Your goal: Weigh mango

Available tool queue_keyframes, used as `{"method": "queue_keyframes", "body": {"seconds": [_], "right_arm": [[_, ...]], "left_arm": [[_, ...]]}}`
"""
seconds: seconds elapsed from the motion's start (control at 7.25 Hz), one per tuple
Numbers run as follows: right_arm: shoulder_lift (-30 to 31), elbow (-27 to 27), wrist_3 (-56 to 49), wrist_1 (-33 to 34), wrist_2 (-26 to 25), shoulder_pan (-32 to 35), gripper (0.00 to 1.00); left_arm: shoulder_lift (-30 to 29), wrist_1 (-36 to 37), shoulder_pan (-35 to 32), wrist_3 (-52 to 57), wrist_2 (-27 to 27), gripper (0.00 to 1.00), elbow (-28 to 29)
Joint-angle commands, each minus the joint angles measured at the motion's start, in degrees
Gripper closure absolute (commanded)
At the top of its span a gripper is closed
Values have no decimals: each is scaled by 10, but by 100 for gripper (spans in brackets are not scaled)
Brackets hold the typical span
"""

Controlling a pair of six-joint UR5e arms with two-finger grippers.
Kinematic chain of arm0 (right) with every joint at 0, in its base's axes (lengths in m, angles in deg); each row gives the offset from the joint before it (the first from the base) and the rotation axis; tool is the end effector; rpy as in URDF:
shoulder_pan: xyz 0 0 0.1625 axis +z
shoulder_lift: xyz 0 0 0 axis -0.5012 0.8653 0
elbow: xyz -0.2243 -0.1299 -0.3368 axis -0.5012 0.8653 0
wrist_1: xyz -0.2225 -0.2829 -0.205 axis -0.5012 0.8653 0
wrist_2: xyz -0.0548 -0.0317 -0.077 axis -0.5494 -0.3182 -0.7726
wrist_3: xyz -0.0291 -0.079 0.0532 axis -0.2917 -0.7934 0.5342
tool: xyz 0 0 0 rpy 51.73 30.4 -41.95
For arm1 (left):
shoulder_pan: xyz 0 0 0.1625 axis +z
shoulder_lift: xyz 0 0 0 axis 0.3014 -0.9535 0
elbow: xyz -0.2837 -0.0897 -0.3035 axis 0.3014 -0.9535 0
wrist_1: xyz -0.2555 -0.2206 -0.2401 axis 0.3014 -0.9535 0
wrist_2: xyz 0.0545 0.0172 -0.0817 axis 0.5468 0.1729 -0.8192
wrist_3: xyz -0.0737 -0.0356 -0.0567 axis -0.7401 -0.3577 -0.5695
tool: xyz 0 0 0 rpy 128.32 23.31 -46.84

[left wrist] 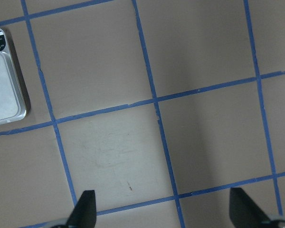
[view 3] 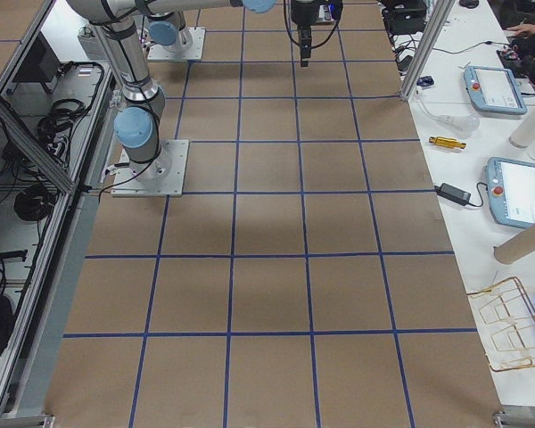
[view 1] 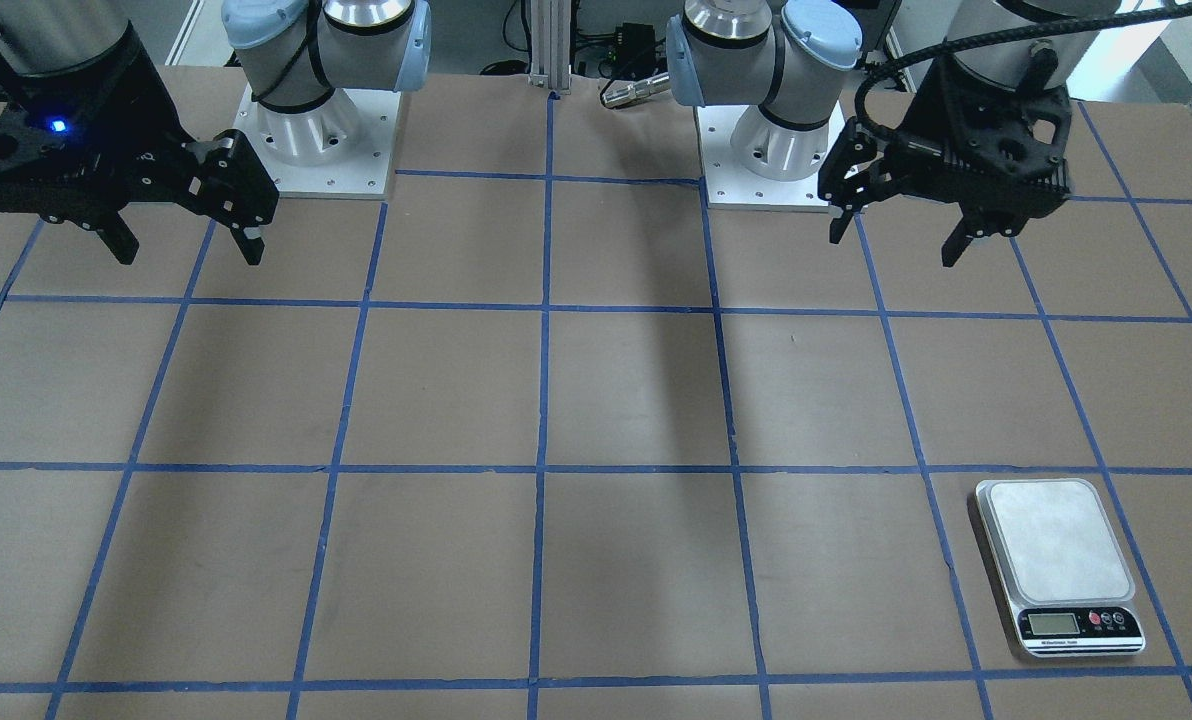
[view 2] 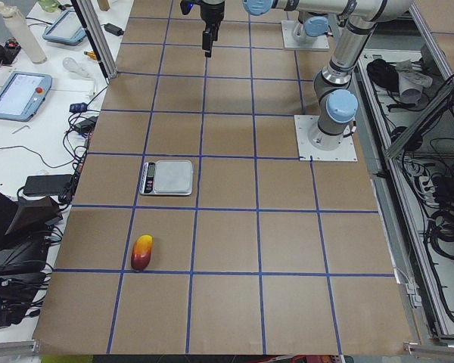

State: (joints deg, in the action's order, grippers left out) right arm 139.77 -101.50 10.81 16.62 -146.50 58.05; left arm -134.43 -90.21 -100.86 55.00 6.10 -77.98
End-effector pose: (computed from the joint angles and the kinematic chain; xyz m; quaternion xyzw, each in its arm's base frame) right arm 0.1177 -0.5201 0.5414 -0.0015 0.9993 -0.0378 0.0056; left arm -0.0771 -0.4981 0.5285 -0.1291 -0.9914 0.0215 0.0007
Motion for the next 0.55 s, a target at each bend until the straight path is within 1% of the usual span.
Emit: {"method": "queue_keyframes", "body": {"seconds": [0.0,0.28,0.41], "right_arm": [[0,0,0,0,0,0,0],[1,0,0,0,0,0,0],[0,0,0,0,0,0,0]], "left_arm": [[-15,-7,68,126,0,0,4],[-57,5,127,281,0,0,6],[-86,47,147,315,-6,0,17]]}}
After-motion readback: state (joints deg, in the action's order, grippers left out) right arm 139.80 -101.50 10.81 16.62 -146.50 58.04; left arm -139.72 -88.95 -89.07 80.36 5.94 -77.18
